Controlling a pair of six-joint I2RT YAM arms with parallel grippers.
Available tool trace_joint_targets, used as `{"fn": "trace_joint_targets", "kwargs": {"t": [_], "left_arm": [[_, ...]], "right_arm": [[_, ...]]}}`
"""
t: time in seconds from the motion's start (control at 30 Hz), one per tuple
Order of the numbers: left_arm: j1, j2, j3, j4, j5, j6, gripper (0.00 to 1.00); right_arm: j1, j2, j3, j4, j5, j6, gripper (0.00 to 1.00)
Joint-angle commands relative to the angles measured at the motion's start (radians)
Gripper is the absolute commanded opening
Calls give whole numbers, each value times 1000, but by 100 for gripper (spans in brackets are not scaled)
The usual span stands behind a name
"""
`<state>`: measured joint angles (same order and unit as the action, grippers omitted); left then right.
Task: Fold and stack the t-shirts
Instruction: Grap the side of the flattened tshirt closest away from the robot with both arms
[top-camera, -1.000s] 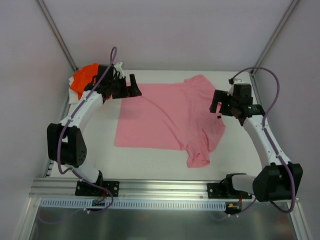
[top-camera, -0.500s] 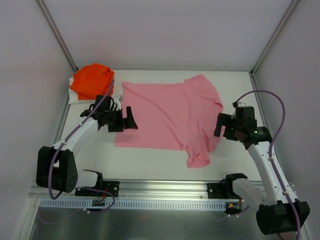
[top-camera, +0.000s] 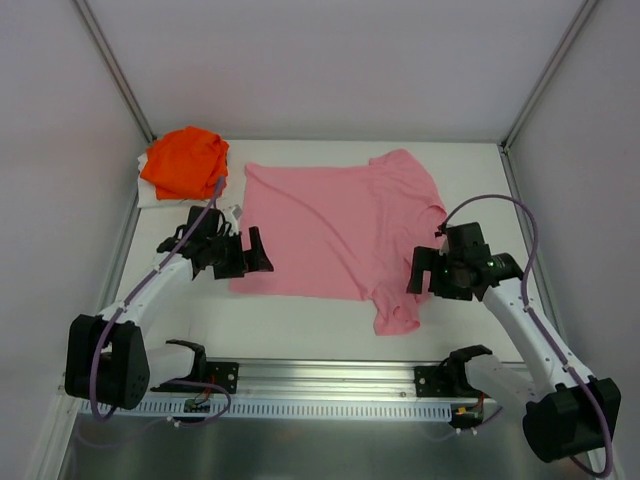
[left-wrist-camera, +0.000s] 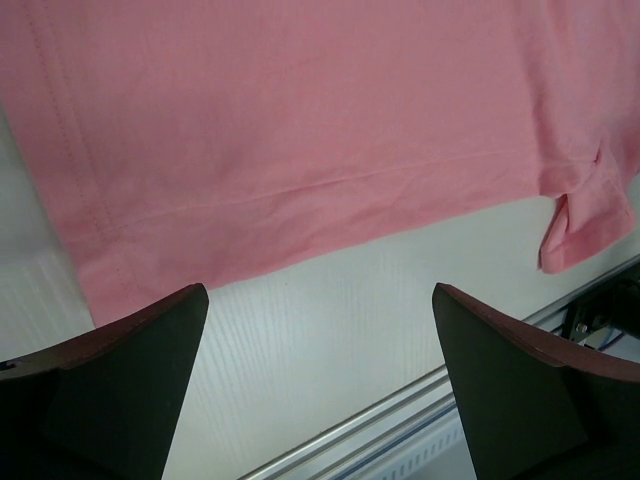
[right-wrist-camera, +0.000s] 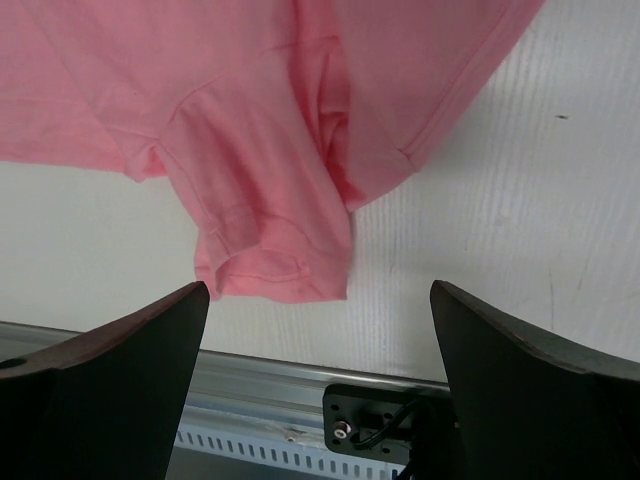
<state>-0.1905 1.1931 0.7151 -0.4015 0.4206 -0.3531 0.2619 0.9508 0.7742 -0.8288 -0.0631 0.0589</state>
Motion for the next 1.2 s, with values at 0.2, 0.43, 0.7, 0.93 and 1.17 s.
{"fn": "trace_joint_targets", "kwargs": {"t": [0.2,0.43,0.7,0.93,1.17], "left_arm": [[-7,103,112,-62,-126,52,99],[-7,174,136,-149,-190,56,99],[-1,132,97,-252,-250,112,99],[20,115,124,-273,-266,121,99],[141,135,135,-225,-5,83,99]], "right_arm": [[71,74,31,105,-118,56,99],[112,117,1,120,-146,85,100],[143,141,2,126,-132,105,100],[188,192,14,157,-139,121,100],[243,276,50,183,-150,130,100]]}}
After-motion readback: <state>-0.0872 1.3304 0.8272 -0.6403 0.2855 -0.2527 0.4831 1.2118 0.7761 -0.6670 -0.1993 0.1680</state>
